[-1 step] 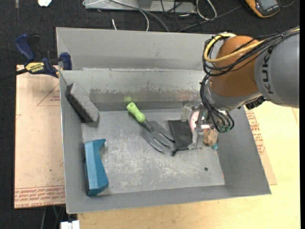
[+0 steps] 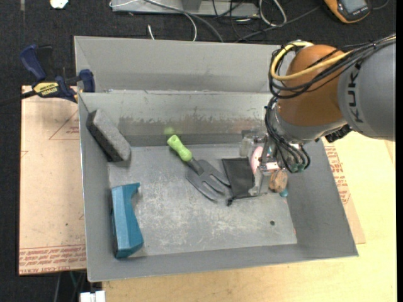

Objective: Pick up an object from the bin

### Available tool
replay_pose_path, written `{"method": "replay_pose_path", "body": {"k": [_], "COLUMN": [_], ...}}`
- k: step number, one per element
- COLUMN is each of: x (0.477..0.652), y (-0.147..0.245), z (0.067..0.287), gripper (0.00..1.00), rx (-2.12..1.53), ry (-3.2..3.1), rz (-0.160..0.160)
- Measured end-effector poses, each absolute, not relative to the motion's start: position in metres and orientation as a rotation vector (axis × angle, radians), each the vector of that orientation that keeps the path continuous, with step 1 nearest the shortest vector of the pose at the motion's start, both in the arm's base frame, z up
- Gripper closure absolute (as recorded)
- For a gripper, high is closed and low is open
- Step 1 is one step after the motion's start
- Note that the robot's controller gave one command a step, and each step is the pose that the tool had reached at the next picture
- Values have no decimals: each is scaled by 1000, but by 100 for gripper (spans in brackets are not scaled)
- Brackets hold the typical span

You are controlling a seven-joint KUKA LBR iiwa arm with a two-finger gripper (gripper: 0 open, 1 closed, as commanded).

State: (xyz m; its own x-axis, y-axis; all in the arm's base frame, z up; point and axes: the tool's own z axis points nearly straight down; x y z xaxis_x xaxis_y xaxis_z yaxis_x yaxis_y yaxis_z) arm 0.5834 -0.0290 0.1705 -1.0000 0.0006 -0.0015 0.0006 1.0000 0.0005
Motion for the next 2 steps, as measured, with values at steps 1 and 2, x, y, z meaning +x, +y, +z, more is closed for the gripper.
{"method": "replay_pose_path", "body": {"k": [1,2], "x": [595,588], "y": [-55,-52], "z": [119,72], "gripper": [0,0], "rx": [342,366], "ry": [3114,3116], "rz": [4,3]}}
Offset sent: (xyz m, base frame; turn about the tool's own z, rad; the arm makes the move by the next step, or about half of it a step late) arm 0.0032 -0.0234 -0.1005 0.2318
